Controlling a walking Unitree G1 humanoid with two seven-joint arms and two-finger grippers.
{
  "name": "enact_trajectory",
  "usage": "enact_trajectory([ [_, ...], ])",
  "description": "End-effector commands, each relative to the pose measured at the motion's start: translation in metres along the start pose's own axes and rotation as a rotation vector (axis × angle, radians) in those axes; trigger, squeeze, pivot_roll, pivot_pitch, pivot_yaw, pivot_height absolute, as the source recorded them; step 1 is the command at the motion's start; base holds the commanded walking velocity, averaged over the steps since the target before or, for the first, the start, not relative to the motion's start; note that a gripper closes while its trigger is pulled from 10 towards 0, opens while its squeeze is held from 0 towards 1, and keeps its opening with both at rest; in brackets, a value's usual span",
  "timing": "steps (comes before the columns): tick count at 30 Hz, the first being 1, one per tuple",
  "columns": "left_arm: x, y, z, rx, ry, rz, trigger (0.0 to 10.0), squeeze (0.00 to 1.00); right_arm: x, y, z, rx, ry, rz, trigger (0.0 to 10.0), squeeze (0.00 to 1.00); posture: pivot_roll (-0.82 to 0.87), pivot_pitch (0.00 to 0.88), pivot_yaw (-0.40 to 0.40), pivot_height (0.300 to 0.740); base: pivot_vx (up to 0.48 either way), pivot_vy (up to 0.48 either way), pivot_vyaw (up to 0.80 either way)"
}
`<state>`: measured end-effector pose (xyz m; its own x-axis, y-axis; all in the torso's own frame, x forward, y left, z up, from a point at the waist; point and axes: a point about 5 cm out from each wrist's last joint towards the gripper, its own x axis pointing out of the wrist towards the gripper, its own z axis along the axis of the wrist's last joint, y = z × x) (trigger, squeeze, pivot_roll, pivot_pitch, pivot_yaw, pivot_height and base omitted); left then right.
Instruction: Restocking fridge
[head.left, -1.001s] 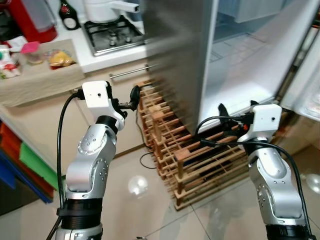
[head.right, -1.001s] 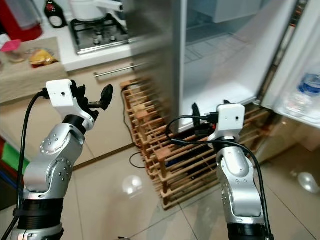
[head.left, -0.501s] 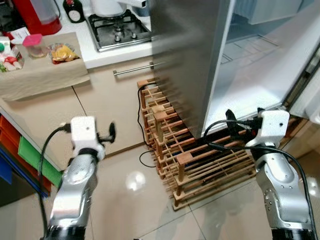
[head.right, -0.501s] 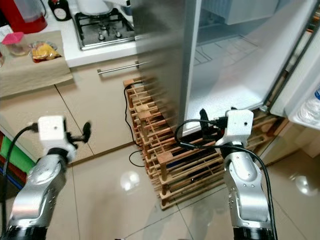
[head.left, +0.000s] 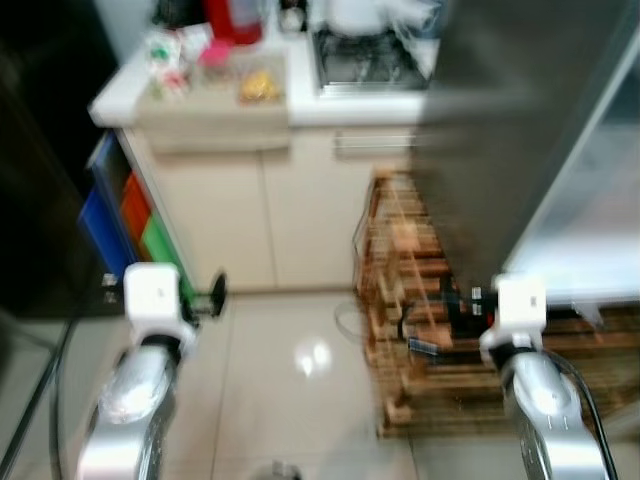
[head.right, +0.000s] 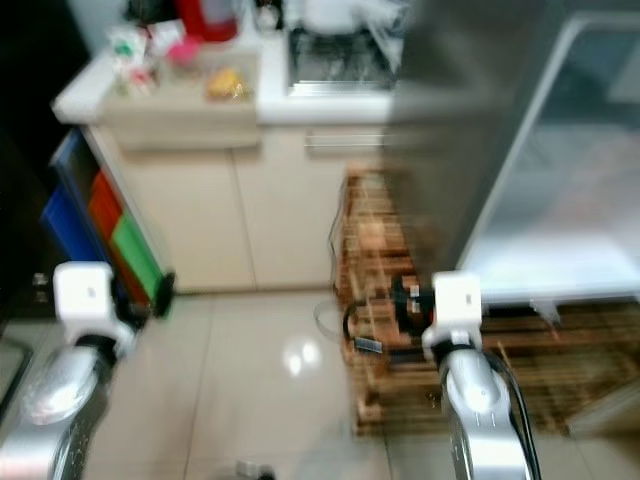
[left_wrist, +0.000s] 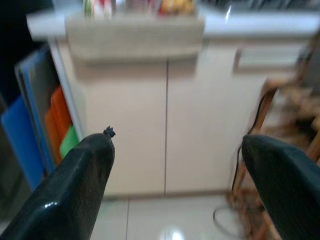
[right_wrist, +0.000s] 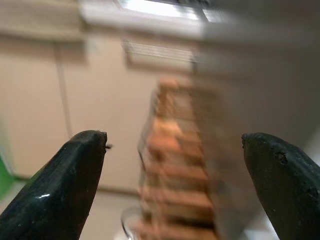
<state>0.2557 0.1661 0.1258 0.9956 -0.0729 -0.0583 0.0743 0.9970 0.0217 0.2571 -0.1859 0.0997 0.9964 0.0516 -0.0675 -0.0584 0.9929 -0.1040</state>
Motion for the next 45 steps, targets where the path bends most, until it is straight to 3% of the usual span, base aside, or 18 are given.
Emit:
enact_trajectory([
  [1, 0.004, 0.002, 0.012, 0.024, -0.051, 0.000, 10.0, 0.00, 0.009, 0.006, 0.013, 0.010, -0.055, 0.027, 10.0, 0.00, -0.06, 0.000, 0.008, 0.740, 0.000, 0.000, 0.64],
  [7, 0.012, 0.007, 0.027, 0.037, -0.119, -0.015, 10.0, 0.00, 0.014, 0.004, 0.012, 0.038, -0.050, 0.014, 10.0, 0.00, -0.04, 0.000, 0.016, 0.740, 0.156, 0.044, 0.52],
  [12, 0.023, 0.007, 0.040, 0.065, -0.155, -0.063, 10.0, 0.00, 0.018, 0.013, 0.019, 0.012, -0.099, 0.017, 10.0, 0.00, -0.05, 0.000, 0.038, 0.740, 0.421, 0.051, 0.00],
  [22, 0.028, 0.003, 0.042, 0.035, -0.159, -0.088, 10.0, 0.00, 0.022, 0.018, 0.018, 0.014, -0.086, 0.032, 10.0, 0.00, -0.05, 0.000, 0.035, 0.740, 0.432, 0.000, -0.40],
  [32, 0.035, 0.001, 0.051, 0.037, -0.191, -0.084, 10.0, 0.00, 0.034, 0.024, 0.029, 0.008, -0.140, 0.055, 10.0, 0.00, -0.04, 0.000, 0.032, 0.740, 0.434, 0.000, 0.00],
  [45, 0.038, -0.002, 0.051, -0.013, -0.194, -0.077, 10.0, 0.00, 0.037, 0.026, 0.031, 0.010, -0.155, 0.066, 10.0, 0.00, -0.04, 0.000, 0.022, 0.740, 0.060, 0.441, 0.00],
])
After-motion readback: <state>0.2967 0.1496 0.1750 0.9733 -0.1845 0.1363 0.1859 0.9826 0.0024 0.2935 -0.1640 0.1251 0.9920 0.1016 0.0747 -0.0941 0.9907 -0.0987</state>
